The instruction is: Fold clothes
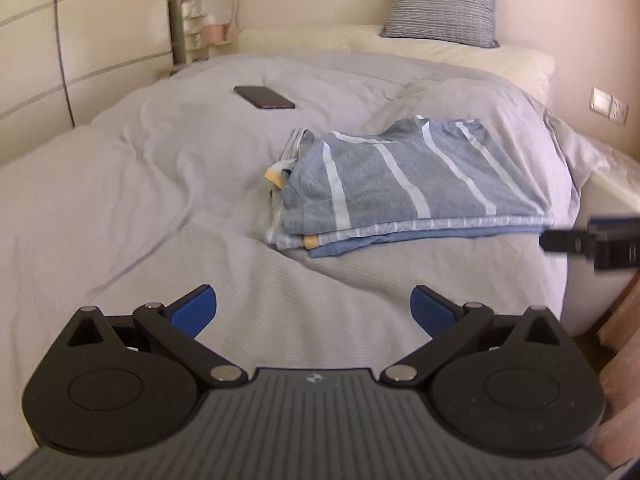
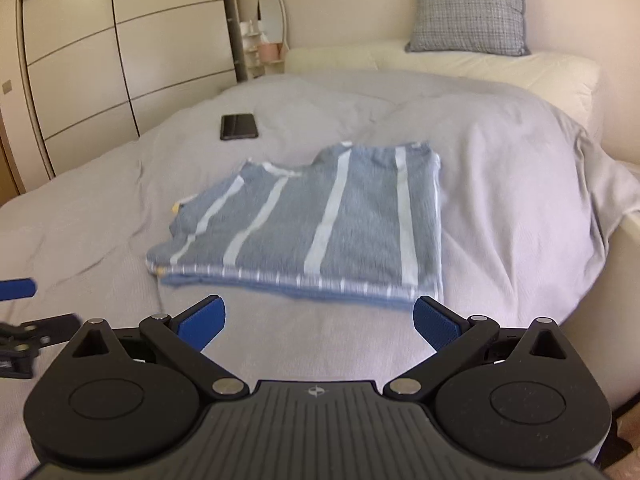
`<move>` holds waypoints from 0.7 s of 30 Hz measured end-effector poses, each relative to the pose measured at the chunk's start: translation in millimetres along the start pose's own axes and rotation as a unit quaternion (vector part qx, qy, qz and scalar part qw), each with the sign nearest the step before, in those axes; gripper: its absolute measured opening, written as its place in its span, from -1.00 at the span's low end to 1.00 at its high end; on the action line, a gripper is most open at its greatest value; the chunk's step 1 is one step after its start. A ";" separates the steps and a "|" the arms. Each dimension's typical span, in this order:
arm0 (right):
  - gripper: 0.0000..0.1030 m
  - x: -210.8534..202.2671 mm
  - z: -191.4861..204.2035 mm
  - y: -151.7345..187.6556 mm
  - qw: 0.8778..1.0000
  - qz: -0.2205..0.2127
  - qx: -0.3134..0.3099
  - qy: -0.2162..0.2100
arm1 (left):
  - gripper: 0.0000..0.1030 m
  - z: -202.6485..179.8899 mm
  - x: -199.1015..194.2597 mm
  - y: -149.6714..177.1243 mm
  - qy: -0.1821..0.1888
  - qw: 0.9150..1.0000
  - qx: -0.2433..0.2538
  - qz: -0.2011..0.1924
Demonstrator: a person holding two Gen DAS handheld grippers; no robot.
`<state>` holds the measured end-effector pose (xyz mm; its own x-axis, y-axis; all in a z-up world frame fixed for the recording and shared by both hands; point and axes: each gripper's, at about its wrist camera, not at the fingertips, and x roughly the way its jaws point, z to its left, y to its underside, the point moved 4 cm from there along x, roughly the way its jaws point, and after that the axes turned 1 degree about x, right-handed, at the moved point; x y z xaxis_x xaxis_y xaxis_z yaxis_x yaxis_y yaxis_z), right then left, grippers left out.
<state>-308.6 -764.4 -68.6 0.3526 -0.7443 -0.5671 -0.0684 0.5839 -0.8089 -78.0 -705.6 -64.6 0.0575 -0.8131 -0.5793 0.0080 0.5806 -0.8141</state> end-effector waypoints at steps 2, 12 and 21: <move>0.99 -4.6 -1.0 4.6 1.000 0.006 0.006 0.006 | 0.98 -4.0 -0.1 -0.9 0.001 1.000 -0.006 -0.001; 0.99 -45.5 -0.1 21.6 0.998 0.022 0.024 0.055 | 0.98 -8.7 -26.7 10.9 -0.007 0.999 -0.036 0.001; 0.99 -84.0 14.1 38.1 0.998 0.010 0.026 0.064 | 0.98 -10.1 -60.6 25.8 -0.006 0.999 -0.042 0.004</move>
<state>-327.7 -675.1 -49.6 0.2302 -0.7656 -0.6007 -0.0248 0.6124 -0.7901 -91.4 -641.8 -50.9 0.0688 -0.8075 -0.5859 -0.0760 0.5813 -0.8101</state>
